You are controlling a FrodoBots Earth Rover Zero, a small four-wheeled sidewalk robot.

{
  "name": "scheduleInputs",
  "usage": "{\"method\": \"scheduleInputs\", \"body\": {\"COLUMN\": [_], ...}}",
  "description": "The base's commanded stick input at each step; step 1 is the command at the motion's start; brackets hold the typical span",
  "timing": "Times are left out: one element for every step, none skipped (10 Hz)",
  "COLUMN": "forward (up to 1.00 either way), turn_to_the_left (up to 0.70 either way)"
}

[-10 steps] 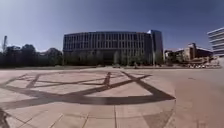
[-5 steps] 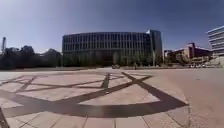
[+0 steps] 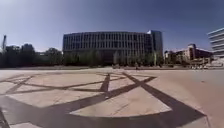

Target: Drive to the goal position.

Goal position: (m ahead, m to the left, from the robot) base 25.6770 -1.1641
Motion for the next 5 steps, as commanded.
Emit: {"method": "scheduleInputs", "body": {"forward": [0.7, 0.7, 0.7, 0.7, 0.7], "turn_to_the_left": [0.0, 0.0, 0.0, 0.01, 0.07]}}
